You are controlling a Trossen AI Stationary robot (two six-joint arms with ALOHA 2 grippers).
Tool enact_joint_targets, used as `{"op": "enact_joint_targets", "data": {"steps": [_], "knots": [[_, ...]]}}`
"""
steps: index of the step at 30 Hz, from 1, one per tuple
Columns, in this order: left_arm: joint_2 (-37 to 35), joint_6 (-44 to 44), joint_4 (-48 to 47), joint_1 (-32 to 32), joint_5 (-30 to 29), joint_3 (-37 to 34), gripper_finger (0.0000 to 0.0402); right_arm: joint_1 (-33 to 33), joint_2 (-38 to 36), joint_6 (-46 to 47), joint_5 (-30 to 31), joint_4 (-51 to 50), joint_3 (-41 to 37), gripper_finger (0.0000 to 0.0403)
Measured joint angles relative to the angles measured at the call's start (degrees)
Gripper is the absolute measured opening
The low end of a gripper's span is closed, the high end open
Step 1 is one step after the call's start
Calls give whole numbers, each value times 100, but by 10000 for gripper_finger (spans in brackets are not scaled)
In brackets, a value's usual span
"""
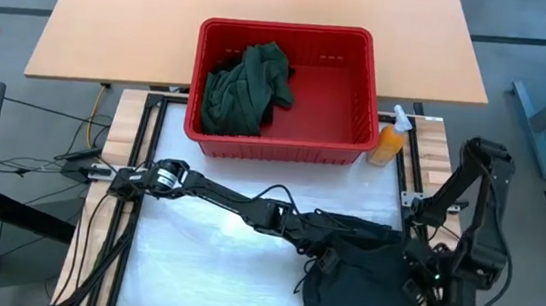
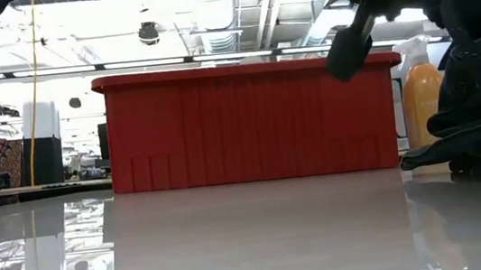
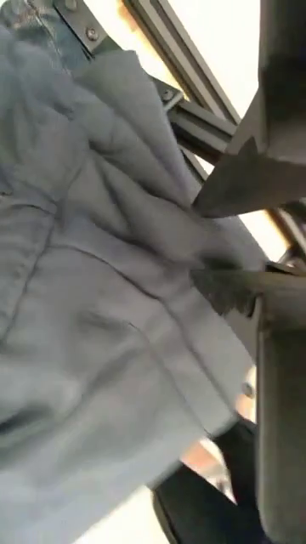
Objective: Fold laundry
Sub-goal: Stack the folded gray shorts on top of the folded black pants
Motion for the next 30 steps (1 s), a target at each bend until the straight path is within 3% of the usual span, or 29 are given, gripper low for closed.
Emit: {"op": "enact_joint_targets", "data": {"steps": [8,10,14,16,24,30], "knots": [[0,38,-175,13,49,0,9,0,-902,372,61,-342,2,181],[0,76,-172,23,52,0,9,0,-1008,243,693,-275,2,182],[0,293,-168,68,52,-2,19,-83,-855,-702,2909,321,4,181],[0,451,-164,97,41,-2,33,-343,-621,-1224,3379,582,4,178],[-2,660,-58,255,602,-4,135,-1069,241,-2311,3388,1401,2,164],[-54,927,-193,421,1246,130,169,-1009,753,-2043,3353,1314,2,148]]}}
